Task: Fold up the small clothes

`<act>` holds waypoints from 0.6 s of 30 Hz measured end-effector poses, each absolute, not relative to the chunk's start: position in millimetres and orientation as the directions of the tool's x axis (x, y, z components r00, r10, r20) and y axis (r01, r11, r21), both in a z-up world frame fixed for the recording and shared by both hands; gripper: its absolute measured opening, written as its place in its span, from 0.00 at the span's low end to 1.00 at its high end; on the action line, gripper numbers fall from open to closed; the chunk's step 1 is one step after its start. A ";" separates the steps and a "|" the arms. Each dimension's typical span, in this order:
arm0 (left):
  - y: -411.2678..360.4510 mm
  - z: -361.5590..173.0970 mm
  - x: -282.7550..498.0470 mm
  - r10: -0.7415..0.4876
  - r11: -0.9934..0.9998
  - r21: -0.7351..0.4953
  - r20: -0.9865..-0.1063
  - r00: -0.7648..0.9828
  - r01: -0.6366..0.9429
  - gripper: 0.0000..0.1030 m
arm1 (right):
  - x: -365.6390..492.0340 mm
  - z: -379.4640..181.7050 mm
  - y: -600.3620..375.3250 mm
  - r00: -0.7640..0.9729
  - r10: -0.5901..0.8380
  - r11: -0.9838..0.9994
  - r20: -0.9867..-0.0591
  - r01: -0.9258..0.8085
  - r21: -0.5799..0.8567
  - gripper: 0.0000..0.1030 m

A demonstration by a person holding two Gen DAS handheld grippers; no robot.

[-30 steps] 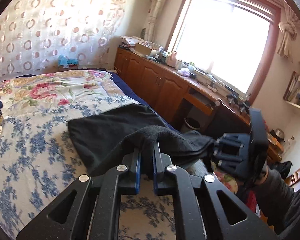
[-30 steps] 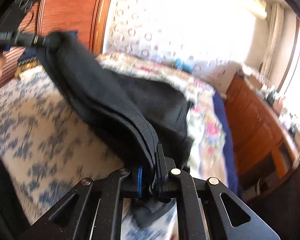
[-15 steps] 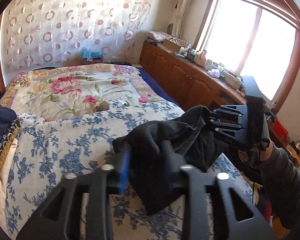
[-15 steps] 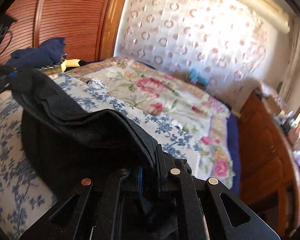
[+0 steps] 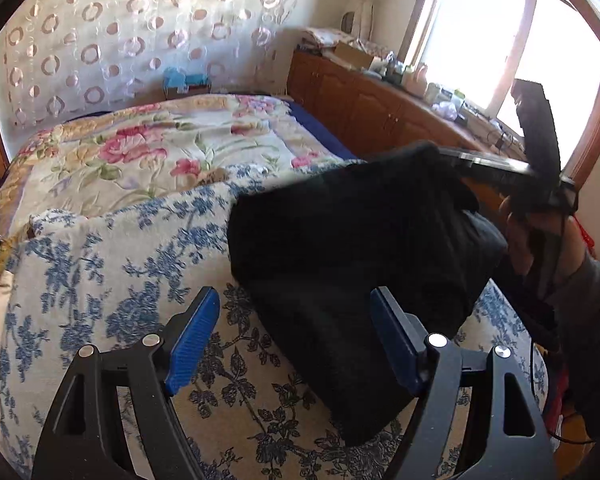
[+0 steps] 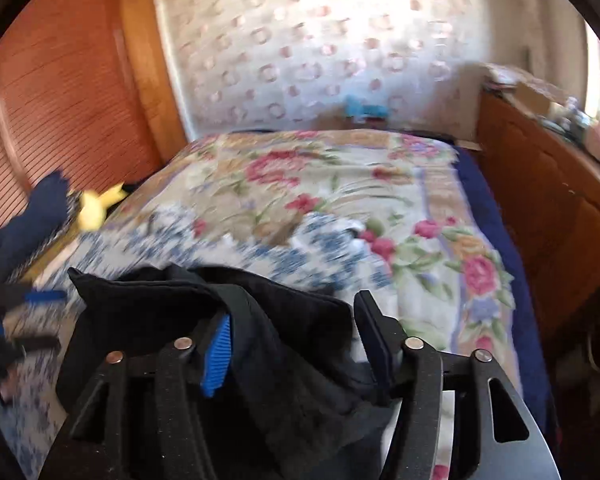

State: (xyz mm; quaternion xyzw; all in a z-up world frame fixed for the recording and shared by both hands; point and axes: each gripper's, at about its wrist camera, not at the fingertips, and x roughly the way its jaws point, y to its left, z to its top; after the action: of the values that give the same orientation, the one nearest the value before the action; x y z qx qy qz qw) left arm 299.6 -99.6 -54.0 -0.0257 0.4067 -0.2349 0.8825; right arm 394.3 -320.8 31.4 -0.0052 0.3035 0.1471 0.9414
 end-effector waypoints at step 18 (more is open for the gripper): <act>-101.6 -81.6 309.8 -0.435 0.892 -0.284 -0.749 0.500 0.352 0.76 | 380.4 8.9 -369.4 0.656 0.250 0.968 -0.712 -0.186 0.169 0.71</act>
State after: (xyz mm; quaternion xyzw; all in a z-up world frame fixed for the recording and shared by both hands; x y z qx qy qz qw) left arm 309.8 -101.6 -81.6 -0.0470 0.4454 -0.2275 0.8647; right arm 380.4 -369.4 8.9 0.0405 0.3969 0.1201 0.9091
